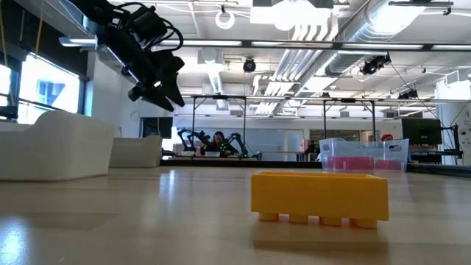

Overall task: Sort & place blocks by color
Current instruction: Put the red game piece into the transparent bin, then put the yellow game piece into the white bin

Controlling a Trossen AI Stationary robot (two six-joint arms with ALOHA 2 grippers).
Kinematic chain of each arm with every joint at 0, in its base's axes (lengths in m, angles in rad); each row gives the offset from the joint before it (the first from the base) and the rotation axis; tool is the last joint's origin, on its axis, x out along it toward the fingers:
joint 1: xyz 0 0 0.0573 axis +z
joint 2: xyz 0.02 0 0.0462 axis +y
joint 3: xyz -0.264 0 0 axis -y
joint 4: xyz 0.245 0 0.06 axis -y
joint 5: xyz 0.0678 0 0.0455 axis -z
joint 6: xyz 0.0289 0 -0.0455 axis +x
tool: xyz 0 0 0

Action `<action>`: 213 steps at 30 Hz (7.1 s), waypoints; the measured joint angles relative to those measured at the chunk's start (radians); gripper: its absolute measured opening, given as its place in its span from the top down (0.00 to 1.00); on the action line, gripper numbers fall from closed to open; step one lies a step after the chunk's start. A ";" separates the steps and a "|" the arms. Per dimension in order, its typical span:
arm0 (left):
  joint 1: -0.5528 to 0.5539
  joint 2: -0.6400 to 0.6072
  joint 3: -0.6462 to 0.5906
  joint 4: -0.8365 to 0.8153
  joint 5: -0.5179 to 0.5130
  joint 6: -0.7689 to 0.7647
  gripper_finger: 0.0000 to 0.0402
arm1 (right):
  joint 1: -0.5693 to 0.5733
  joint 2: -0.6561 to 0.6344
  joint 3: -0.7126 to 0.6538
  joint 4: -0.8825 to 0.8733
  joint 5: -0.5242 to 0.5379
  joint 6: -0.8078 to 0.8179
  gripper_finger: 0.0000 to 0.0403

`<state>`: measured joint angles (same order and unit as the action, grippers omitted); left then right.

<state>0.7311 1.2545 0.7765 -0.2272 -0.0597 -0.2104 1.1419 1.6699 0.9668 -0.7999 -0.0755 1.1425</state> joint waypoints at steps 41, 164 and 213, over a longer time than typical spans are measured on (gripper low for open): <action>0.000 0.000 0.000 0.002 0.000 -0.022 0.47 | 0.000 0.048 0.087 0.061 -0.006 0.154 0.72; -0.706 0.014 -0.001 0.180 0.019 0.080 0.47 | -2.056 -0.072 0.158 -0.160 0.179 -0.889 0.52; -1.033 0.074 0.000 0.183 -0.116 -0.099 0.33 | -1.592 -0.206 0.158 0.046 0.259 -0.671 0.48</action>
<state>-0.3023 1.3285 0.7762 -0.0441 -0.1761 -0.3093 -0.4502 1.4639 1.1248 -0.7540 0.1832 0.4713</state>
